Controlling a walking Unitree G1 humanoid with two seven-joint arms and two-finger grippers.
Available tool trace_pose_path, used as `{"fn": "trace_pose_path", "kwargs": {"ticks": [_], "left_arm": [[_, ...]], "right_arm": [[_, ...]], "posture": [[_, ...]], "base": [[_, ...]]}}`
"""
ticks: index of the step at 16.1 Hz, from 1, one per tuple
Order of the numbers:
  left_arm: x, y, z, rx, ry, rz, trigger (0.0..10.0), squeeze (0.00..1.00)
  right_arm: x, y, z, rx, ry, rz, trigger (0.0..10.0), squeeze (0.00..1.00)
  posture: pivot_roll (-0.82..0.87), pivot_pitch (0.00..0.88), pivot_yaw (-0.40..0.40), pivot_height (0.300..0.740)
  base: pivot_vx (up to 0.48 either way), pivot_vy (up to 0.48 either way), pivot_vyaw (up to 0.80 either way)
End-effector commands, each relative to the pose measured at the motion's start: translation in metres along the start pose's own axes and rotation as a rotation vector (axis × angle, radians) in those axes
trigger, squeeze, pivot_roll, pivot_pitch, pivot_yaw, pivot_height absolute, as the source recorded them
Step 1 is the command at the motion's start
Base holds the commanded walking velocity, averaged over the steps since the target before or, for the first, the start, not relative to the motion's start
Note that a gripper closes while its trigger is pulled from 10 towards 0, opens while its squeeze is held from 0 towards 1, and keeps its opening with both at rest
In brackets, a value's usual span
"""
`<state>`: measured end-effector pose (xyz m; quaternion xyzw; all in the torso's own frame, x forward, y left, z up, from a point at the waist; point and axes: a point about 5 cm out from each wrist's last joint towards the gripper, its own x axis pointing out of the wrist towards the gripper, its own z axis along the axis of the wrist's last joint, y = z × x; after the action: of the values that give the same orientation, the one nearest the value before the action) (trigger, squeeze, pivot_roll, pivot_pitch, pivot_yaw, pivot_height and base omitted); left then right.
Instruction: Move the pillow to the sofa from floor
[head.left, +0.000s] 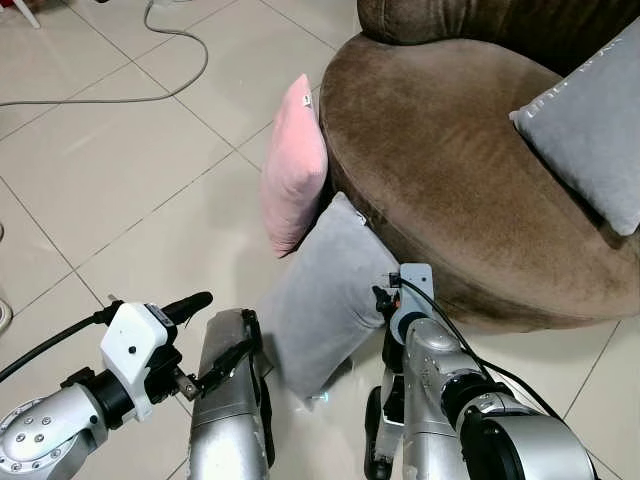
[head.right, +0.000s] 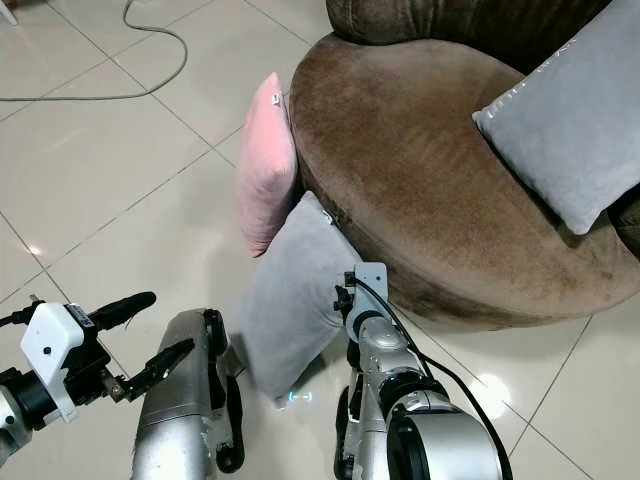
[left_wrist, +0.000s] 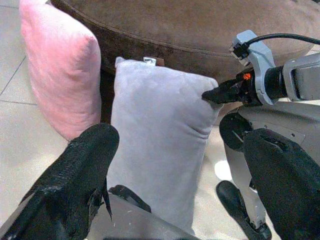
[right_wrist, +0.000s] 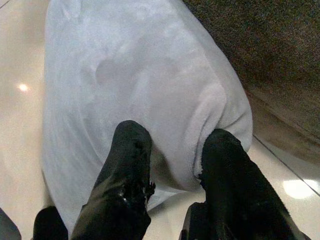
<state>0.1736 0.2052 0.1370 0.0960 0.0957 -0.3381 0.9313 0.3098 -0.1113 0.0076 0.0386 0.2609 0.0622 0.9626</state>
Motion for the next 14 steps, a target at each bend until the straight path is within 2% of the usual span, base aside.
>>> {"fn": "trace_pose_path", "kwargs": {"ticks": [1,9,14], "left_arm": [[-0.003,0.000,0.000,0.005,0.007,0.000,10.0,0.00],[0.000,0.002,-0.001,0.009,0.002,0.003,10.0,0.00],[0.009,0.005,-0.009,0.005,-0.008,0.023,10.0,0.00]], "right_arm": [[-0.003,0.001,-0.013,0.003,0.036,0.003,0.0,0.00],[-0.002,0.001,-0.010,0.007,0.027,0.001,0.0,0.00],[-0.001,0.000,-0.004,0.024,-0.006,0.011,0.0,0.00]], "posture": [[0.35,0.331,-0.010,0.542],[0.34,0.312,-0.010,0.542],[0.30,0.246,-0.022,0.542]], "base": [[0.000,0.000,0.00],[0.000,0.000,0.00],[0.000,0.000,0.00]]}}
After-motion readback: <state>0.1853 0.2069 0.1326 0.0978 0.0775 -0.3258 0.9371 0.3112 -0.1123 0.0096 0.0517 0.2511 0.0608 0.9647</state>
